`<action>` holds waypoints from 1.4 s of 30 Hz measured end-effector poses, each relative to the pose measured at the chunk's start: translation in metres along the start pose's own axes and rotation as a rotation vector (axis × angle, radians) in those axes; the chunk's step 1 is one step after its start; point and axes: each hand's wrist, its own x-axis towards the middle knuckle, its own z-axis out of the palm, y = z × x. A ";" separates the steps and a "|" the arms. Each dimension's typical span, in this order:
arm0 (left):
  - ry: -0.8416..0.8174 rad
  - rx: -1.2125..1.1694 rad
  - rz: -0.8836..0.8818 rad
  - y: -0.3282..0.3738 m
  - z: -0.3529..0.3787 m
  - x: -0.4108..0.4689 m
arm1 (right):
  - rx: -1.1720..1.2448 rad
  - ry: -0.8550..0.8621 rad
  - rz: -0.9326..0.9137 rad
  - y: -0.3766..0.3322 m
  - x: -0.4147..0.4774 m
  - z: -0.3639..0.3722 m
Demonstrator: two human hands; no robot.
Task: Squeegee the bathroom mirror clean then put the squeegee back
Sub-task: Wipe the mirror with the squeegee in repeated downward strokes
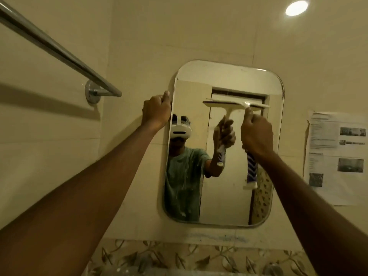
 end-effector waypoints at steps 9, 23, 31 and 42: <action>-0.107 -0.064 -0.092 0.010 0.013 0.034 | -0.092 -0.039 0.032 -0.065 0.081 0.010; -0.025 -0.005 0.064 -0.001 0.016 0.033 | -0.104 -0.111 0.120 -0.029 -0.023 0.021; 0.026 0.024 0.141 -0.006 0.023 0.034 | -0.106 -0.065 0.070 -0.064 0.081 0.007; 0.050 0.017 0.145 -0.006 0.023 0.029 | -0.159 -0.177 0.176 -0.025 -0.018 0.012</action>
